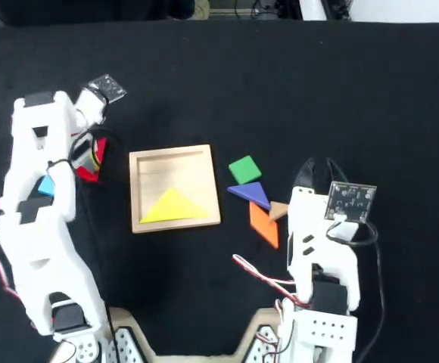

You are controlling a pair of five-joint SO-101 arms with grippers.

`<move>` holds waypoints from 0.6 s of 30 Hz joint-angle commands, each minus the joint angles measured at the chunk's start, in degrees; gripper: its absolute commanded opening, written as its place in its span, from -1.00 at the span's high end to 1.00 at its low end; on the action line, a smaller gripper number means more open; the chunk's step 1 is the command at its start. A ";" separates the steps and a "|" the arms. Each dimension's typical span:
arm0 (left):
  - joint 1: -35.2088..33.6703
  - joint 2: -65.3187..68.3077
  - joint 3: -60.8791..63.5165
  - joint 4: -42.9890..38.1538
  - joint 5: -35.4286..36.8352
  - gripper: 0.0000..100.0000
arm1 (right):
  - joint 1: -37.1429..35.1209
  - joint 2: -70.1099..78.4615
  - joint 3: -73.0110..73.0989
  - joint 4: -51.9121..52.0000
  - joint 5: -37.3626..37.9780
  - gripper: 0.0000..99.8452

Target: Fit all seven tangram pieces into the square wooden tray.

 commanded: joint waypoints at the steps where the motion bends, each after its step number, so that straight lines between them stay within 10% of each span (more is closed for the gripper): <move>1: -1.27 -1.32 1.19 0.26 0.00 0.65 | -0.70 0.66 0.04 -1.32 0.62 0.81; 10: -1.36 -0.88 0.92 -0.35 -0.09 0.63 | -0.70 0.66 0.04 -1.32 0.62 0.81; 18: -3.56 -0.88 1.10 -6.68 -6.07 0.14 | -0.70 0.66 0.04 -1.32 0.62 0.81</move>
